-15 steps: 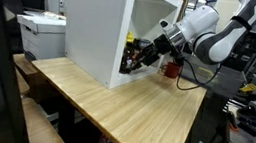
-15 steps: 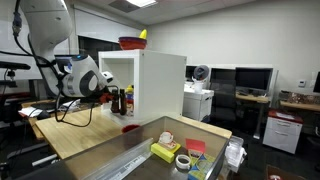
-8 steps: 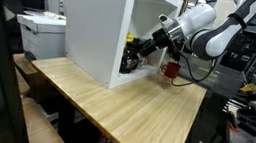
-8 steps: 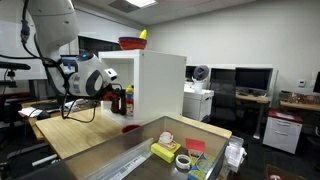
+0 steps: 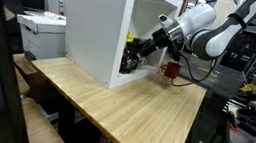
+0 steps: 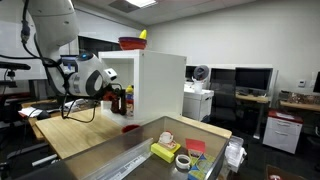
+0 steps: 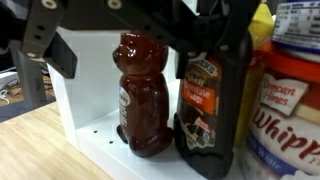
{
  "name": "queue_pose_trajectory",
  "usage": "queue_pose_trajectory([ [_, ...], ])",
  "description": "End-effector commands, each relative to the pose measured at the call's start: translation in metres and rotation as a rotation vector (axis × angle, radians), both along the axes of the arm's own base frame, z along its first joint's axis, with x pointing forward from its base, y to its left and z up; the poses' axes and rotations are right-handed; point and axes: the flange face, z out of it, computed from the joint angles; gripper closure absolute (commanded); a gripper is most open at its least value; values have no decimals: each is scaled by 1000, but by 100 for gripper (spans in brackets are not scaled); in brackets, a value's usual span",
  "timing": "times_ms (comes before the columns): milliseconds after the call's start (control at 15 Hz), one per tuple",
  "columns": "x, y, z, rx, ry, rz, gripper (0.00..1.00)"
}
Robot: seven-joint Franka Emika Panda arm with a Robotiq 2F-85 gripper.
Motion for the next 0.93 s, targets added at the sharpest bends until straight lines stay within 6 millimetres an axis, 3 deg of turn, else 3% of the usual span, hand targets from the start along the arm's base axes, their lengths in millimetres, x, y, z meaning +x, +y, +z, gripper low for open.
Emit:
queue_pose_trajectory([
  [0,1,3,-2,41,6,6,0],
  [867,5,10,-7,88,18,6,0],
])
